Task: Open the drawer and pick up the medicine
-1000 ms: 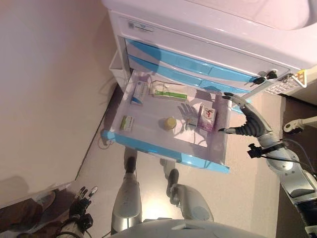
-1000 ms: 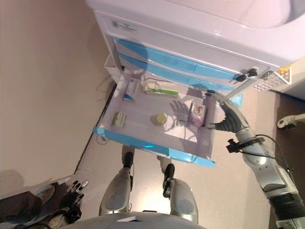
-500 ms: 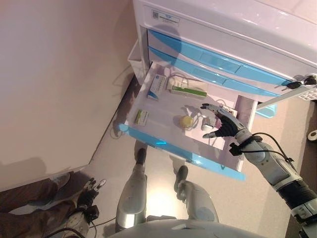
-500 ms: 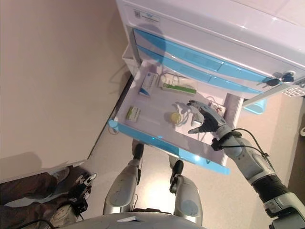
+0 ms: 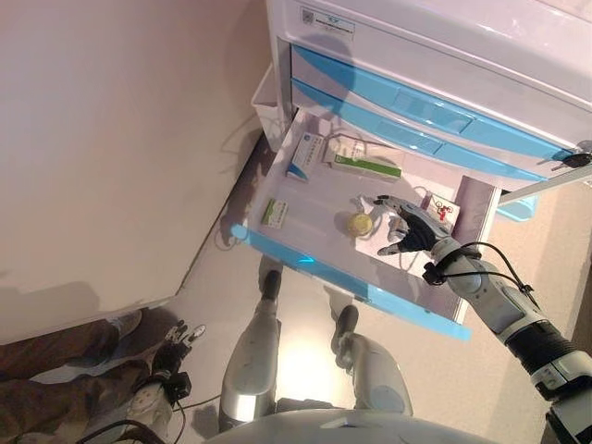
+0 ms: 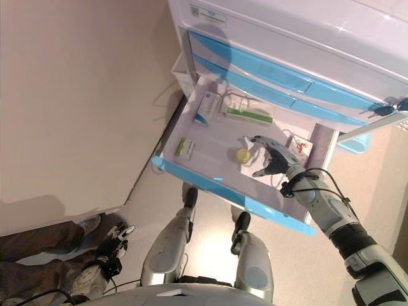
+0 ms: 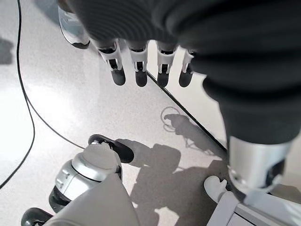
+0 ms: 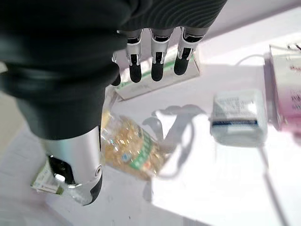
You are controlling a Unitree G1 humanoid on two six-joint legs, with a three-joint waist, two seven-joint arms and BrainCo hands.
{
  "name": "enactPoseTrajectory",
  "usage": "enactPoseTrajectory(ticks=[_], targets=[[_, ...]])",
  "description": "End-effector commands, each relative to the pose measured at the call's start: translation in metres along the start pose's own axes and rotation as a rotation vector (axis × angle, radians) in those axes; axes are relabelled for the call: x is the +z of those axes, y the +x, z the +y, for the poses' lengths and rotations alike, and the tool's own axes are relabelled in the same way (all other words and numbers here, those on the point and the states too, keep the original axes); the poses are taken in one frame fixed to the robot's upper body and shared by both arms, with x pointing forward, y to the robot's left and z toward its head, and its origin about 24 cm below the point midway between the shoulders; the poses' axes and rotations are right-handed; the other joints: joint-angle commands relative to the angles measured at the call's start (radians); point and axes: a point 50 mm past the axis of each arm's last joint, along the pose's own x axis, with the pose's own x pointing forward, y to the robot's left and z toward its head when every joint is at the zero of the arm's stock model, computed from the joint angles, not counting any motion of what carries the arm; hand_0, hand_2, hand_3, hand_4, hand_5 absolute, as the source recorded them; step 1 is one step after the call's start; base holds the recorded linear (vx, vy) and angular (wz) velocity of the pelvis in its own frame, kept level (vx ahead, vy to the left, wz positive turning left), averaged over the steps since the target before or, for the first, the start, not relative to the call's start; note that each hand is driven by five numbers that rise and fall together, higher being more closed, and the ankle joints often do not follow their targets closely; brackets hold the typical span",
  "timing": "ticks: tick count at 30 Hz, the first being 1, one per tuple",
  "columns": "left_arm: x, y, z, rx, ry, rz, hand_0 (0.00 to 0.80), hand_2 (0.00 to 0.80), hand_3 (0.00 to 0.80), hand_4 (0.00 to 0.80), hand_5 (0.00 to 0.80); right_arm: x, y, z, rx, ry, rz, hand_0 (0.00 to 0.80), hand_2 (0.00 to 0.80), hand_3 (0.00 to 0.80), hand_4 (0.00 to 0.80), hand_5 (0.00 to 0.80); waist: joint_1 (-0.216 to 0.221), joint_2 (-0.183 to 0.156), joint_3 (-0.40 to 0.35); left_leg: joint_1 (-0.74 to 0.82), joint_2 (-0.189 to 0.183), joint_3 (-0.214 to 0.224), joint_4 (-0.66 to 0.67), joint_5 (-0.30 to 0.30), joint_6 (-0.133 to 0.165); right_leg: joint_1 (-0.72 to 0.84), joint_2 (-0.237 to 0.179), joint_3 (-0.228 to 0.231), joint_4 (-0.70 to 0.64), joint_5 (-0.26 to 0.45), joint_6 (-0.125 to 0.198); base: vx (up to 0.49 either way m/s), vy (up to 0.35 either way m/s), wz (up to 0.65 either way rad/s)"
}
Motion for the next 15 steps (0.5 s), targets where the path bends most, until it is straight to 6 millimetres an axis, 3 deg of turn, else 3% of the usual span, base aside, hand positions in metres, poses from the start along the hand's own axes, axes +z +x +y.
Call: enactPoseTrajectory(ticks=[1, 15], targets=[[0.0043, -0.0001, 0.0002, -0.017, 0.044, -0.019, 0.0, 0.0, 0.0, 0.0, 0.0, 0.0208, 0.0071, -0.0039, -0.026, -0.005, -0.104, 0.0, 0.0, 0.0, 0.0, 0.0, 0.007, -0.021, -0.031, -0.035, -0.023, 0.013, 0.105, -0.118, 0.001, -0.042, -0.019, 0.015, -0.022, 0.068, 0.008, 0.0, 0.0, 0.0], [0.0042, 0.001, -0.0049, -0.028, 0.039, -0.017, 0.0, 0.0, 0.0, 0.0, 0.0, 0.0297, 0.0132, 0.0006, -0.002, -0.007, -0.139, 0.0, 0.0, 0.0, 0.0, 0.0, 0.015, -0.012, -0.024, -0.036, -0.03, 0.009, 0.104, -0.113, 0.006, -0.057, -0.024, 0.01, -0.006, 0.067, 0.006, 0.0, 0.004, 0.01]])
